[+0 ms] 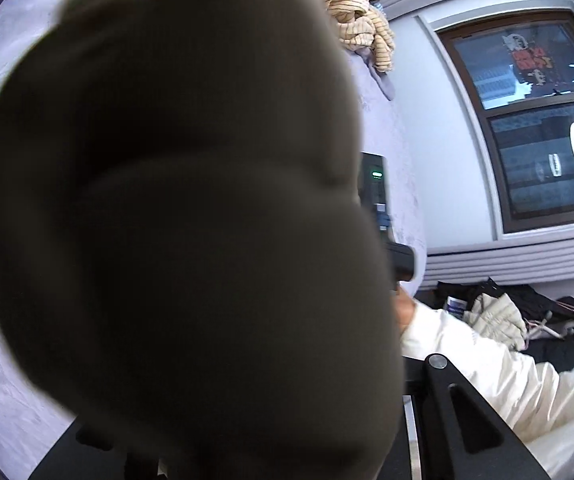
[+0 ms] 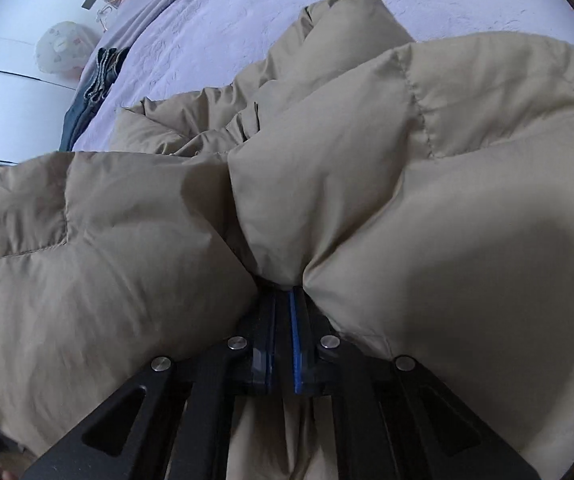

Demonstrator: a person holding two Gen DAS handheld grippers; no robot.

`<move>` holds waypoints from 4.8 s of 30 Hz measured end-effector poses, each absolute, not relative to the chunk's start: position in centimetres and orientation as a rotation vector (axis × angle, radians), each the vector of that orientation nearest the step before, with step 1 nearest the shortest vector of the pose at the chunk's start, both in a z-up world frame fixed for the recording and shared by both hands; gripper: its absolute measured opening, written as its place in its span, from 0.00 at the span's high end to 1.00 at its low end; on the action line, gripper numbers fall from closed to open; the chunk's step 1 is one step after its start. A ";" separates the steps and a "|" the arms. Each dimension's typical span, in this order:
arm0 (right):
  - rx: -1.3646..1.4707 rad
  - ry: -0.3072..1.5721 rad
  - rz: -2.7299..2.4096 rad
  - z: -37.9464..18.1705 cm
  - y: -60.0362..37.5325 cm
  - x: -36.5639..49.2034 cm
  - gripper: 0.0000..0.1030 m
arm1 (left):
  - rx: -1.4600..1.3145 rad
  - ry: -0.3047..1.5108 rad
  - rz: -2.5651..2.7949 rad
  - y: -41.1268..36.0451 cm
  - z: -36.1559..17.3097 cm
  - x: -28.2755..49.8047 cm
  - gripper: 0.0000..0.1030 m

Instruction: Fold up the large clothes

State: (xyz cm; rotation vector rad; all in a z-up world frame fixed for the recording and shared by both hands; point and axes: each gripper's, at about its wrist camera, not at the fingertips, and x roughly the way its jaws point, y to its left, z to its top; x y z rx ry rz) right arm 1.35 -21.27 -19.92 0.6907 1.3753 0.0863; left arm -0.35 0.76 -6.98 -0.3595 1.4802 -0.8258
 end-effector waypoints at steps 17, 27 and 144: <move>0.978 1.172 -0.003 -15.0 -35.2 -11.7 0.96 | -0.385 1.609 -1.117 -21.9 -10.1 0.8 0.18; 1.029 0.947 0.002 -7.4 -35.0 -22.5 0.15 | -0.218 1.563 -1.066 -27.9 -12.1 0.2 0.18; 1.011 1.235 0.052 -20.0 -51.2 -13.2 0.00 | -0.376 1.451 -0.562 -13.0 -15.6 -1.1 0.00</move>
